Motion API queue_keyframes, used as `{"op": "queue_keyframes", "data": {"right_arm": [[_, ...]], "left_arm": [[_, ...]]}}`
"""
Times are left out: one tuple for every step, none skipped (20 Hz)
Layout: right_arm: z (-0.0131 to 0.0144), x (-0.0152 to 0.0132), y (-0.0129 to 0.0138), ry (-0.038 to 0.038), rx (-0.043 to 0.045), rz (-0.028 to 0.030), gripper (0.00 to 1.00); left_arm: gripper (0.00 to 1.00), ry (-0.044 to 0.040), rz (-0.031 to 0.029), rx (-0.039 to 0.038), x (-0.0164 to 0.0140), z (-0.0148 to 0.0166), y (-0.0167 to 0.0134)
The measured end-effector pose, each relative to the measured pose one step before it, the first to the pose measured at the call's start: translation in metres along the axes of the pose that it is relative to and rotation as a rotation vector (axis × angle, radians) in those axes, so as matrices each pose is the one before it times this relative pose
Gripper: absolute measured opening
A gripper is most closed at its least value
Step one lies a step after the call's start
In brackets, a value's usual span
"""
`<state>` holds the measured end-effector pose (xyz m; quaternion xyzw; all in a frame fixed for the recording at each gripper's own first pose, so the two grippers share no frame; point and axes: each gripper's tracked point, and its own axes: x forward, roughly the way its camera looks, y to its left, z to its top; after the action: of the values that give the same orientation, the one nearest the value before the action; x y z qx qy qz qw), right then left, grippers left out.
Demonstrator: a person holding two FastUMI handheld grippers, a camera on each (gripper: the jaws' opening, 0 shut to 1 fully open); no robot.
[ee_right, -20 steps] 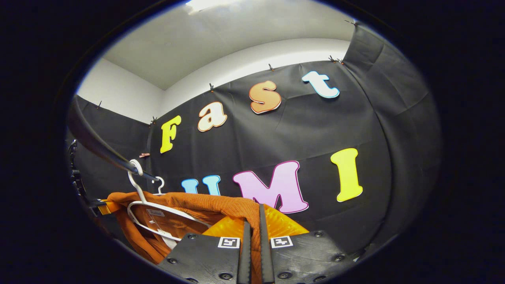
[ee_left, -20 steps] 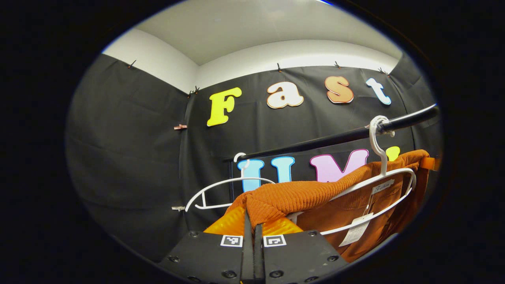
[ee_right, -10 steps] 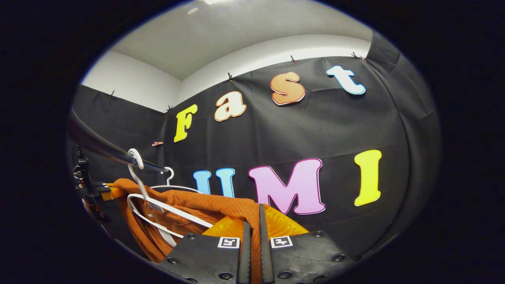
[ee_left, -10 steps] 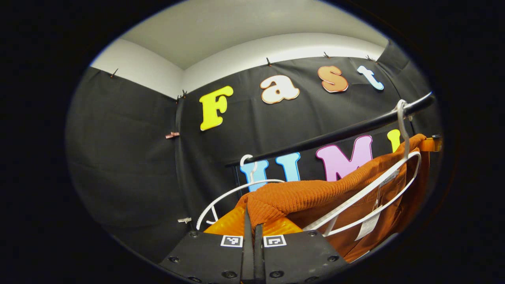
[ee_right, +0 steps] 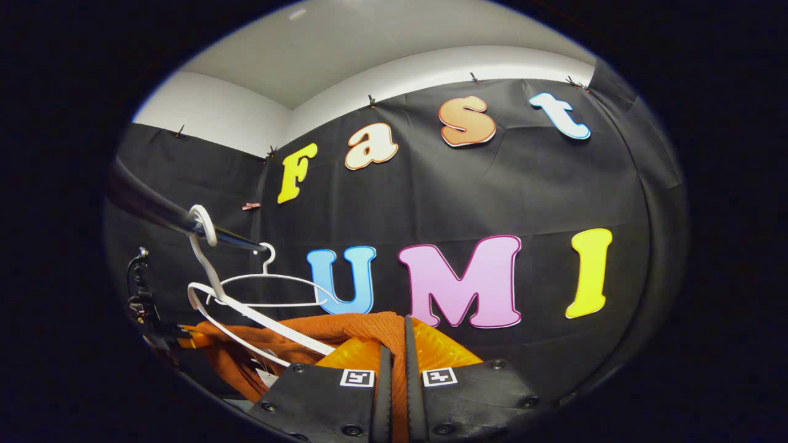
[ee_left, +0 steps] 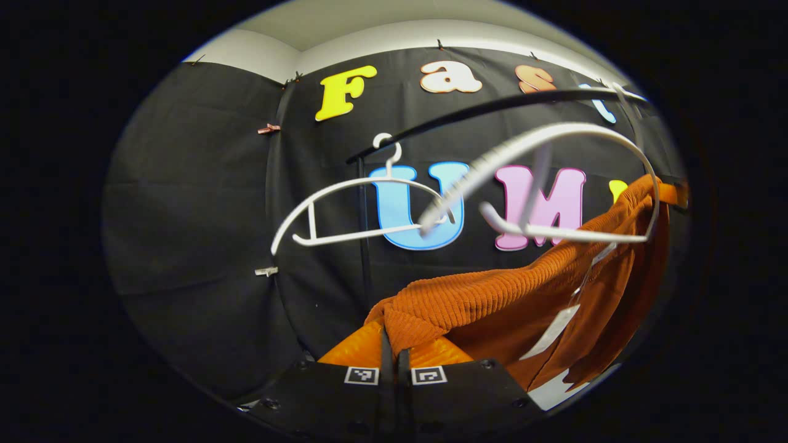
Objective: Grasp the clothes on the hanger with both hands and then place them into the laundry hamper below.
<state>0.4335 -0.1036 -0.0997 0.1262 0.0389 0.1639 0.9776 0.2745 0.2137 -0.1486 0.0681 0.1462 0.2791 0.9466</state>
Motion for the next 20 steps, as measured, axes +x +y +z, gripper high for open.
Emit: {"op": "queue_keyframes", "data": {"right_arm": [[-0.00663,-0.00303,-0.01194,0.01765,0.00161,-0.03775,0.14],[-0.00877,-0.00502,-0.01252,0.02288,-0.00459,-0.04059,0.14],[-0.00646,-0.00486,-0.01222,0.01815,-0.00425,-0.03554,0.14],[-0.00435,-0.00391,-0.0094,0.01149,0.00339,-0.03213,0.14],[-0.00489,-0.00469,-0.00747,0.01004,0.0059,-0.0253,0.14],[-0.00575,-0.00332,-0.00766,0.00838,-0.00002,-0.0247,0.14],[-0.00755,-0.00216,-0.00884,0.01662,-0.00739,-0.0286,0.14],[-0.00891,-0.00267,-0.0094,0.01955,-0.00608,-0.02904,0.13],[-0.01139,-0.00315,-0.0081,0.02601,-0.00707,-0.03172,0.14],[-0.01035,-0.00416,-0.00496,0.02187,-0.00893,-0.02254,0.14],[-0.0104,-0.00492,-0.00137,0.01933,-0.00503,-0.01198,0.14],[-0.01204,-0.00369,0.00428,0.02479,0.00039,0.00528,0.14],[-0.01312,-0.00408,0.00597,0.03229,0.00014,0.0128,0.14],[-0.01602,-0.00352,0.00526,0.03578,-0.00238,0.01322,0.14],[-0.01362,-0.0039,0.00493,0.03179,-0.00165,0.01384,0.14],[-0.01213,-0.00472,0.00769,0.02805,0.00531,0.01684,0.14],[-0.01005,-0.00455,0.01193,0.02349,0.00836,0.03018,0.14],[-0.01184,-0.0042,0.01246,0.02283,0.00389,0.03272,0.14],[-0.00995,-0.00399,0.01333,0.02413,-0.00206,0.03132,0.14],[-0.0097,-0.00316,0.0138,0.02045,-0.00274,0.03291,0.14]], "left_arm": [[0.05,0.02301,-0.02717,-0.01416,-0.00332,-0.00994,-0.01444],[0.05,0.02206,-0.03031,-0.01458,-0.00225,-0.00789,-0.01547],[0.05,0.01874,-0.03254,-0.01502,-0.00215,-0.00526,-0.01351],[0.05,0.01501,-0.0265,-0.01363,-0.0036,-0.00751,-0.01217],[0.05,0.01134,-0.02278,-0.01014,-0.00131,-0.00478,-0.01029],[0.05,0.00925,-0.01486,-0.00973,-0.00222,-0.00465,-0.00692],[0.05,0.01242,-0.01421,-0.01153,-0.00075,-0.00324,-0.00724],[0.05,0.01232,-0.01711,-0.00595,-0.0005,-0.00438,-0.00699],[0.05,0.0108,-0.01364,-0.00167,-0.0013,-0.00303,-0.00659],[0.05,0.00941,-0.01346,0.00086,-0.00257,-0.0053,-0.00564],[0.05,0.00778,-0.01365,0.00618,-0.00254,-0.00425,-0.00638],[0.05,0.00804,-0.0086,0.00688,-0.00266,-0.00417,-0.00437],[0.05,0.01045,-0.0087,0.00413,-0.00238,-0.00314,-0.00356],[0.05,0.01092,-0.01032,-0.00046,-0.00204,-0.0057,-0.00271],[0.05,0.01234,-0.01212,-0.00416,-0.0027,-0.00446,-0.00371],[0.05,0.01075,-0.01194,-0.00242,-0.00265,-0.005,-0.00286],[0.05,0.01067,-0.00493,-0.00046,-0.0028,-0.00339,-0.00175],[0.05,0.00858,-0.00135,0.00094,-0.00243,-0.00395,-0.00119],[0.05,0.00814,-0.00059,-0.00022,-0.00162,-0.00262,-0.00007],[0.05,0.00647,0.00182,0.00029,-0.00215,-0.00528,-0.00094]]}}
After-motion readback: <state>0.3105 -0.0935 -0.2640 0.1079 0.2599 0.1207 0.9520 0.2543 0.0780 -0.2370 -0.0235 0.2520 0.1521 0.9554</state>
